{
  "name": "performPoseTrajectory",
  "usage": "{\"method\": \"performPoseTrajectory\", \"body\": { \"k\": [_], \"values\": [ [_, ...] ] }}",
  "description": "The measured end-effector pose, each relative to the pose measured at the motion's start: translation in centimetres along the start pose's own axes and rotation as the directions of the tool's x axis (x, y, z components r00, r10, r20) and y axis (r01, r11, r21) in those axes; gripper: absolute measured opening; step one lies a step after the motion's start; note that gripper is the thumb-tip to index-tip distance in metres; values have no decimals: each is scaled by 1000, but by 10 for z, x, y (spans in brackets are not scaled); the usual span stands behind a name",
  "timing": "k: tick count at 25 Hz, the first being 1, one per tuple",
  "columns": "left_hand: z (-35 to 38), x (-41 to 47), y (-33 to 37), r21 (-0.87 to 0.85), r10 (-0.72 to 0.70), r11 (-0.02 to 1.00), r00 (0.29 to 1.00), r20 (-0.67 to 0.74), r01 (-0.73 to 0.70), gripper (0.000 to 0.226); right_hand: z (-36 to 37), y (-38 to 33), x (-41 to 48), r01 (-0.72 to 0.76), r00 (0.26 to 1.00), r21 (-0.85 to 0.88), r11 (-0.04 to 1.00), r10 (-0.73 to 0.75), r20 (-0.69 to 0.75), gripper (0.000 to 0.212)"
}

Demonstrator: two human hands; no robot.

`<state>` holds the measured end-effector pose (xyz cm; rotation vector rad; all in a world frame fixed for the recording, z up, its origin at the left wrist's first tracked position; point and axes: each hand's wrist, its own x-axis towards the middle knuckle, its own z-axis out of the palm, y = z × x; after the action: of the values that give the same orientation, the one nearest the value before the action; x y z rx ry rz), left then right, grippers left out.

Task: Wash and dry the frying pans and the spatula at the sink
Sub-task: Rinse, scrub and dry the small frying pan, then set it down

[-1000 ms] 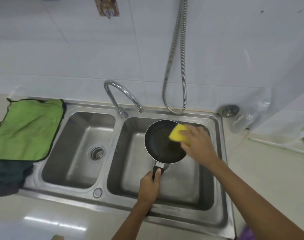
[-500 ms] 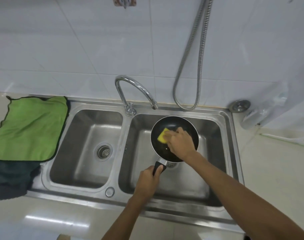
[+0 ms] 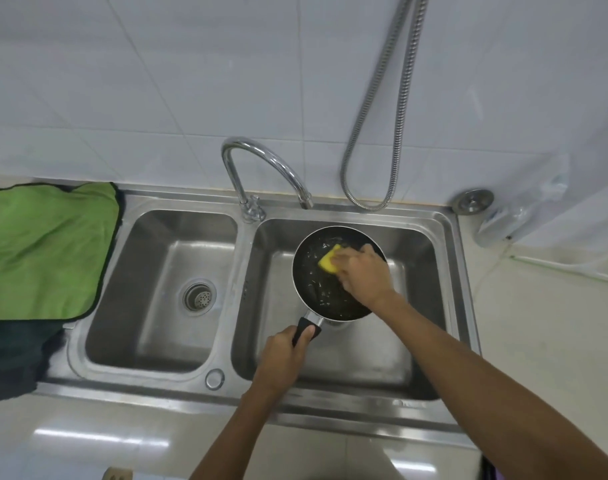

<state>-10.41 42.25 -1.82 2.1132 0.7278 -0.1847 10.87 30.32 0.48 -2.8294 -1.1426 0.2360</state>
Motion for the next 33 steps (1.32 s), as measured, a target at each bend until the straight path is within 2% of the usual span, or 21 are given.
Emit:
{"method": "performPoseTrajectory", "body": {
  "k": [2, 3, 5, 6, 8, 11, 13, 15, 16, 18, 21, 24, 27, 30, 33],
  "values": [
    [-5, 1, -1, 2, -6, 1000, 1000, -2, 6, 41, 7, 15, -19, -25, 997, -18, 1000, 24, -72, 32],
    [-5, 1, -2, 6, -3, 1000, 1000, 5, 3, 41, 15, 14, -31, 13, 996, -37, 999, -16, -89, 33],
    [-1, -1, 0, 18, 17, 1000, 999, 36, -18, 41, 21, -5, -45, 97, 994, -18, 995, -98, -57, 33],
    [2, -2, 2, 34, 31, 999, 998, 54, -33, 41, 20, -14, -39, 95, 994, 7, 995, -94, -47, 32],
    [4, -4, 4, 49, 37, 998, 997, 66, -40, 41, 9, -17, -11, 14, 998, 38, 999, -11, -59, 31],
    [-2, -5, 2, 17, -3, 1000, 1000, 14, 3, 43, 0, 5, -4, -93, 995, -38, 995, 95, 38, 32],
    [-6, -6, 2, 5, -12, 1000, 1000, 0, 12, 41, -1, 9, -25, -10, 999, -86, 996, 13, 33, 30],
    [-4, -7, 6, 21, 5, 1000, 1000, 21, -6, 38, 4, -9, -44, 77, 996, -36, 996, -76, 39, 29],
    [-2, -8, 8, 33, 15, 999, 999, 33, -16, 38, 6, -19, -39, 74, 996, 3, 997, -74, 43, 27],
    [0, -8, 12, 41, 12, 999, 999, 45, -13, 39, 2, -24, -9, -6, 1000, 27, 1000, 6, 5, 28],
    [-5, -7, 8, 29, -23, 999, 999, 26, 22, 39, -2, -3, 8, -83, 990, -69, 994, 90, 105, 31],
    [-7, -4, 5, 27, -22, 999, 999, 24, 21, 39, -1, -3, -28, -32, 989, -78, 996, 43, 144, 34],
    [2, -6, 12, 13, -6, 1000, 999, 51, 5, 40, 3, -37, -35, -16, 995, 81, 997, 8, 98, 38],
    [5, -8, 15, -14, -11, 1000, 999, 42, 12, 37, 1, -34, 1, -112, 993, 84, 990, 107, 55, 41],
    [-4, -4, 15, -19, -40, 999, 999, 34, 40, 39, -2, -2, -4, -187, 975, 6, 982, 185, 128, 42]
  ]
}}
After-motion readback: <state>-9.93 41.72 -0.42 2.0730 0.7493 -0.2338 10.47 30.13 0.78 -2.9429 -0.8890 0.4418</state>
